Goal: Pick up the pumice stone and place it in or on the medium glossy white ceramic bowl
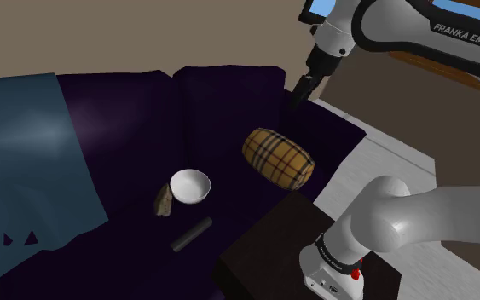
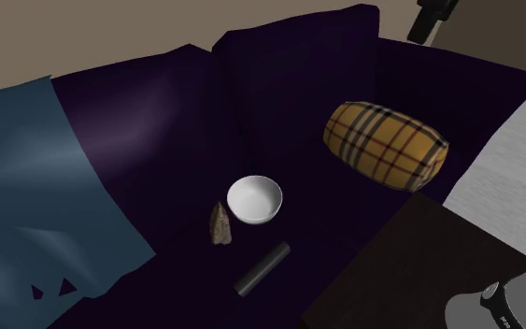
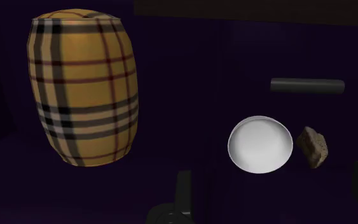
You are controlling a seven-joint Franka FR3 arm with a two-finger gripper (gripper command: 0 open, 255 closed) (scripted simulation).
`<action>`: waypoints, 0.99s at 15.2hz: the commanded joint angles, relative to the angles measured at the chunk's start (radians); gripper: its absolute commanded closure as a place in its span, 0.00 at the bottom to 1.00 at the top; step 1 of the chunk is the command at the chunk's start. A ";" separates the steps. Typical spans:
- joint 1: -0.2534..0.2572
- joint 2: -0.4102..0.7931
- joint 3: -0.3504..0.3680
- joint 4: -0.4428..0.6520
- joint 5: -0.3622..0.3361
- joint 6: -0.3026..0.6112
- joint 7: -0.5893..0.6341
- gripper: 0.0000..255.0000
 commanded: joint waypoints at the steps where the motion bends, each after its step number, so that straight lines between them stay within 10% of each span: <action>1: 0.000 0.000 0.000 0.000 0.000 0.000 0.000 0.00; 15: 0.048 0.376 0.096 -0.065 0.086 0.346 0.158 0.00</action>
